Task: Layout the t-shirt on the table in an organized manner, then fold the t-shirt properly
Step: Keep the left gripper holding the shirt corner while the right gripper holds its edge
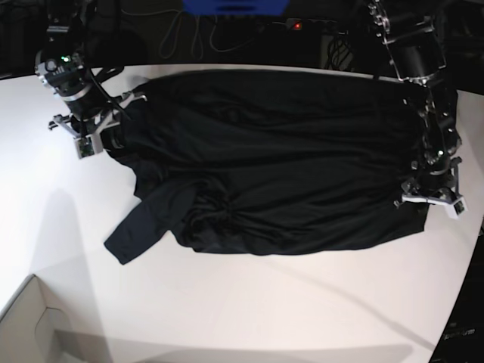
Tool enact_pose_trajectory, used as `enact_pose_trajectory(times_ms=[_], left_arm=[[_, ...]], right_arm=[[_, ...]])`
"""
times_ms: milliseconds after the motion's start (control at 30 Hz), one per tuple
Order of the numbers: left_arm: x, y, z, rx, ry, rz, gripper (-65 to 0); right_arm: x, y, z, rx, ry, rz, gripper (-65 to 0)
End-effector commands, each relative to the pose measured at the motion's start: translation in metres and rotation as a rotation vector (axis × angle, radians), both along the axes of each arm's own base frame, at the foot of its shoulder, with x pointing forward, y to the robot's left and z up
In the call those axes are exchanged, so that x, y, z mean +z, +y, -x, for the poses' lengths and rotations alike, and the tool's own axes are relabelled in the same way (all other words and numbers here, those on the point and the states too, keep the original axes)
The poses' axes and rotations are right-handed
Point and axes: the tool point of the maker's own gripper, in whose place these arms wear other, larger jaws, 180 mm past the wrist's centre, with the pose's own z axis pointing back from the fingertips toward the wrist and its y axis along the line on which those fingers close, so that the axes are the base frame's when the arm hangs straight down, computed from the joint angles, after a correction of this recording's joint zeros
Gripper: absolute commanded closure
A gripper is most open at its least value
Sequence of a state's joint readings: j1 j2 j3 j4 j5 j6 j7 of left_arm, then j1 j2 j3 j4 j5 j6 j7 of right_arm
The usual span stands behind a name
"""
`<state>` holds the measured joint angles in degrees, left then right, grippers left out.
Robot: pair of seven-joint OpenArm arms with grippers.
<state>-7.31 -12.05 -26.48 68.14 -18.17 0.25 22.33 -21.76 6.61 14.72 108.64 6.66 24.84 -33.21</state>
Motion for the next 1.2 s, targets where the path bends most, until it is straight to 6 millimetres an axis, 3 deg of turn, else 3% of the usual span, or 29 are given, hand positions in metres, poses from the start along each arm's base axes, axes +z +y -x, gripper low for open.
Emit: enact_pose_trajectory(times_ms=[0,133,400,567,733,1167], left_arm=[[0.02,0.006,-0.011,0.002,-0.058,-0.028,-23.2],[0.019,0.006,-0.011,0.003,-0.056,-0.029,-23.2],[-0.004,0.006,-0.01,0.013,-0.004,0.008,-23.1],[-0.003,0.006,-0.01,0.014,-0.007,0.009,-23.1],[0.018,0.007,-0.014,0.007,-0.054,-0.017,-23.1],[0.019,0.005,-0.016,0.002,-0.057,-0.015,-23.1]], right_arm=[[0.011,0.0,-0.006,0.006,-0.045,-0.006,-13.7],[0.01,0.0,-0.005,0.005,-0.04,-0.005,-13.7],[0.01,0.0,-0.005,0.005,-0.04,-0.005,-13.7],[0.01,0.0,-0.005,0.005,-0.04,-0.005,-13.7],[0.01,0.0,-0.006,0.005,-0.043,-0.005,-13.7],[0.011,0.0,-0.007,0.005,-0.045,-0.005,-13.7]])
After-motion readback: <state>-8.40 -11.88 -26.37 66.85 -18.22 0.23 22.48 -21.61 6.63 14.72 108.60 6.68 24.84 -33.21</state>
